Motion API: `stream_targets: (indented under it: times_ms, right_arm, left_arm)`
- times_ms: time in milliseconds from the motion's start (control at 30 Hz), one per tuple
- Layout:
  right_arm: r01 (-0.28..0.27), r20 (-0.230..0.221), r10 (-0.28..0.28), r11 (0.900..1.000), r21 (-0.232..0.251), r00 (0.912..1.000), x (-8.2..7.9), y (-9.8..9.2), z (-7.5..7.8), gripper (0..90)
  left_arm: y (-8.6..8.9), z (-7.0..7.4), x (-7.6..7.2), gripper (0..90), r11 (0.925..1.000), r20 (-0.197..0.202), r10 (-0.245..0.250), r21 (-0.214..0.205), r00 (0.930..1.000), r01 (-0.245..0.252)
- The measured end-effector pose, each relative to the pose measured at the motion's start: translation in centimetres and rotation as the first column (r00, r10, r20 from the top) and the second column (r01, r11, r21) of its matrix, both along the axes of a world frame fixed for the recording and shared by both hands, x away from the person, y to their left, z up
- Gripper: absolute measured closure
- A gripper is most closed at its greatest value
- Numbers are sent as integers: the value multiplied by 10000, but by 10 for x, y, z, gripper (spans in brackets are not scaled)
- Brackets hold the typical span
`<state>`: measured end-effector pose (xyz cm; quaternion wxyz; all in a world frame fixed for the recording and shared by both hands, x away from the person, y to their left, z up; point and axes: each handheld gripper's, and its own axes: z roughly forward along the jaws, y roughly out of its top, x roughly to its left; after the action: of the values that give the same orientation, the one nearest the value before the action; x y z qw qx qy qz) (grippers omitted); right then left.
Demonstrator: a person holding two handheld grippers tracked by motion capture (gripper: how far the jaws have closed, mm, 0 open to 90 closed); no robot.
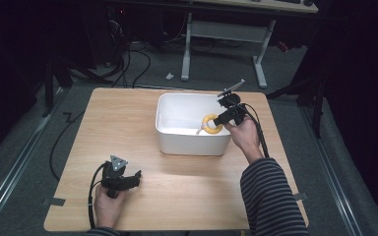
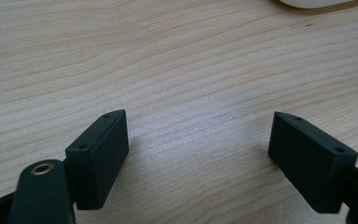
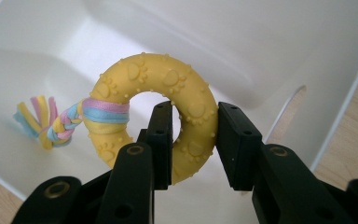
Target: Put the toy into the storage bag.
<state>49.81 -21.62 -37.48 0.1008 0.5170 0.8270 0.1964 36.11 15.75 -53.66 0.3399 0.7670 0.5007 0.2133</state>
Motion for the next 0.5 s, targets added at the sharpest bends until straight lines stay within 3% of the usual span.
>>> stream_targets:
  times_ms: [500]
  right_arm:
    - [-348,-278,350,9994,65,9990,-11,-6,2,682]
  left_arm:
    - [0,0,0,204,10000,3,7,4,10000,-7]
